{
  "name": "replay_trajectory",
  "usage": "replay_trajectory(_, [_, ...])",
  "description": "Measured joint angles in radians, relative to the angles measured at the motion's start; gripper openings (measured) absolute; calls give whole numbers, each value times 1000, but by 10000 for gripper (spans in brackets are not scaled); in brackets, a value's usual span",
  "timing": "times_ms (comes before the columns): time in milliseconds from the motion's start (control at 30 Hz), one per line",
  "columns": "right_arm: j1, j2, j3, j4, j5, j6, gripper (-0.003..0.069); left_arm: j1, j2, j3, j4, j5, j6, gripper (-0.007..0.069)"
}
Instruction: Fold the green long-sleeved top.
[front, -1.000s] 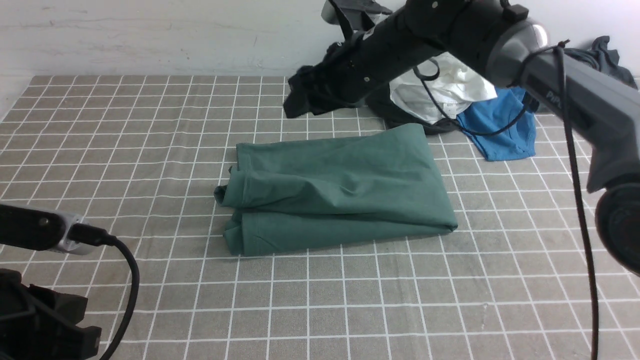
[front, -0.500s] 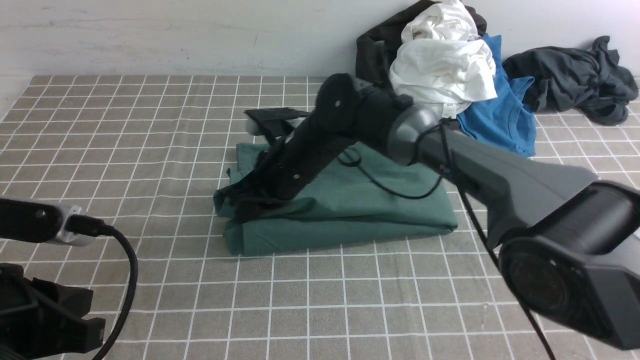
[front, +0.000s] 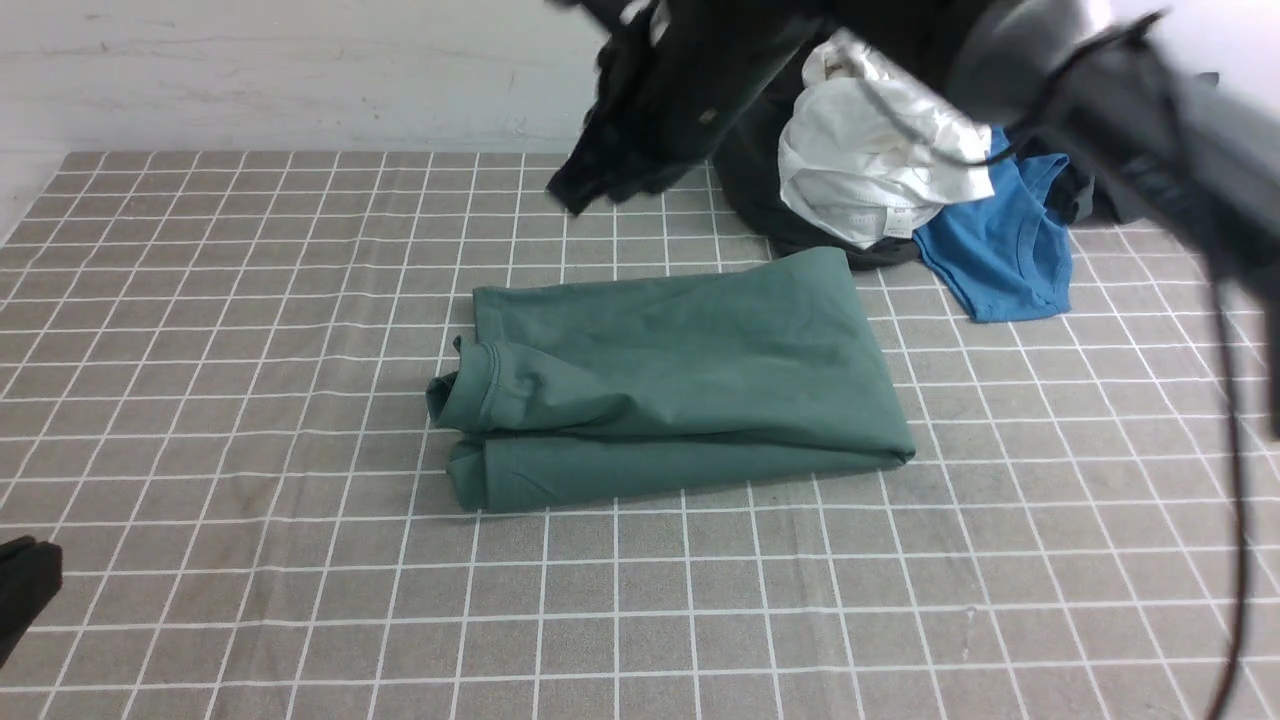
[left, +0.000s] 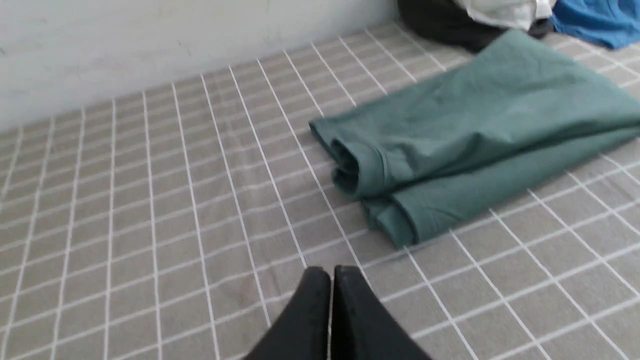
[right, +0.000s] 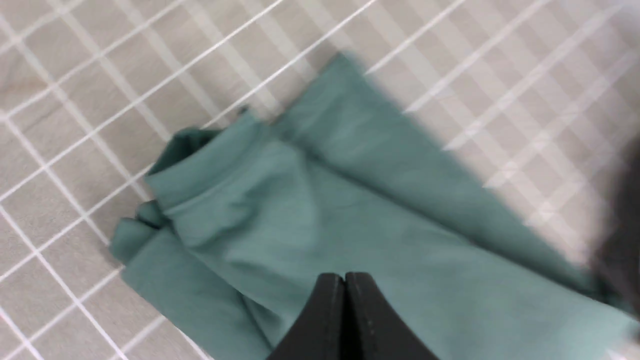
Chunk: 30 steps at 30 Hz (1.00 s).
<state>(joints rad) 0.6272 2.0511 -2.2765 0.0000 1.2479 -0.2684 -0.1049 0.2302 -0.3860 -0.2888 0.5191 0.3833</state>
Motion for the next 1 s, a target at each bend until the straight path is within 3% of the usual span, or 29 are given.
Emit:
replay_trajectory(333, [-122,-418,465,-22,-21,69,-13,0,-181,158,-3,-211,9,-8])
replay_trajectory(367, [-129,-513,603,-23,-62,101,-13,0,-182,162,-3,-230,10,-8])
replay_trajectory(500, [-129,-663,809,-19,-180,156,-13,-11,-182,164,-3,-238,10,-8])
replay_trajectory(667, [-129,-930,1188,-18,-510,216,-13,-18,-182,165,-3,-242,10,-8])
replay_trajectory(767, [-129,-1108,1481,-21,-805,224,-13,-18,-182,165,-8,-242,10,-8])
replay_trajectory(1000, [-129,-1279,1856,-21,-1159,228,-13,-18,-182,165,-12,-242,10,-8])
